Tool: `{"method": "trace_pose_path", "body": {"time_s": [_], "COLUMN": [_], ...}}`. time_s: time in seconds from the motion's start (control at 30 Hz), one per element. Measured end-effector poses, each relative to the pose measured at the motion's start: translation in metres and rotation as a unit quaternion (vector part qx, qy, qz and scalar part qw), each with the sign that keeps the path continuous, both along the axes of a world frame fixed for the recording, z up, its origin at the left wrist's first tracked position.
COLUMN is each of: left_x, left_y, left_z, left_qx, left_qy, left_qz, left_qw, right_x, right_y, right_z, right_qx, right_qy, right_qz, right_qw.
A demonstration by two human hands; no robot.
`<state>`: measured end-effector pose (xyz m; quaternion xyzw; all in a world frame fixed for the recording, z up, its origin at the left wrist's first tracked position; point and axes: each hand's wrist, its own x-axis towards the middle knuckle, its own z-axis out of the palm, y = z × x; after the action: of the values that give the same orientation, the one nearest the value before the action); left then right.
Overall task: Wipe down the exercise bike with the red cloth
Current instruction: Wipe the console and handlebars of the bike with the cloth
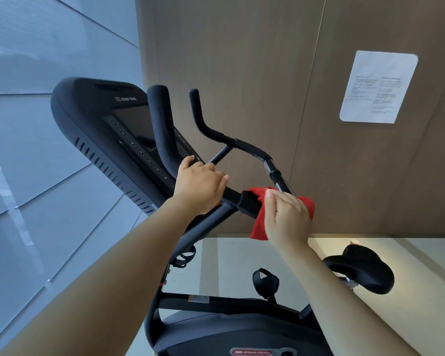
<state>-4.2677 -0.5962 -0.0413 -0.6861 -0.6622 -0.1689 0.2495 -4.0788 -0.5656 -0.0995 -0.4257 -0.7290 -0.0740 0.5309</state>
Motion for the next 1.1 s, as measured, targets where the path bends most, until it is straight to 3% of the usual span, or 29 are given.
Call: {"method": "trace_pose_path", "body": {"time_s": [0.2, 0.3, 0.43, 0.53, 0.6, 0.7, 0.73, 0.9, 1.0, 1.1], "left_x": [-0.003, -0.003, -0.005, -0.004, -0.005, -0.005, -0.005, -0.005, -0.002, 0.002], "left_y": [0.000, -0.003, -0.002, -0.002, -0.001, -0.001, -0.001, 0.000, 0.000, -0.001], "left_z": [-0.002, 0.000, 0.001, 0.000, 0.000, 0.000, 0.000, -0.002, -0.004, -0.008], "left_qx": [0.006, -0.012, -0.025, -0.023, -0.020, -0.015, -0.014, 0.001, 0.023, 0.069], "left_qy": [0.001, 0.008, 0.007, 0.008, 0.008, 0.011, 0.011, 0.013, 0.004, 0.001], "left_qz": [-0.011, -0.016, -0.017, -0.015, -0.016, -0.015, -0.013, -0.003, 0.000, 0.024], "left_qw": [1.000, 1.000, 1.000, 1.000, 1.000, 1.000, 1.000, 1.000, 1.000, 0.997], "right_x": [0.015, 0.034, 0.033, 0.017, 0.007, 0.003, 0.006, 0.016, 0.013, 0.015], "right_y": [0.002, 0.005, 0.006, 0.010, 0.010, 0.014, 0.018, 0.031, 0.034, 0.033], "right_z": [-0.008, -0.017, -0.003, 0.021, 0.033, 0.027, 0.024, 0.034, 0.035, 0.031], "right_qx": [0.057, 0.048, -0.045, -0.040, -0.050, -0.120, -0.132, -0.142, -0.149, -0.129], "right_qy": [-0.082, -0.024, 0.096, 0.115, 0.062, -0.173, -0.215, -0.238, -0.290, -0.278], "right_qz": [0.034, 0.034, 0.024, 0.043, 0.098, 0.085, 0.083, 0.186, 0.202, 0.209], "right_qw": [0.994, 0.998, 0.994, 0.992, 0.992, 0.974, 0.964, 0.943, 0.923, 0.929]}}
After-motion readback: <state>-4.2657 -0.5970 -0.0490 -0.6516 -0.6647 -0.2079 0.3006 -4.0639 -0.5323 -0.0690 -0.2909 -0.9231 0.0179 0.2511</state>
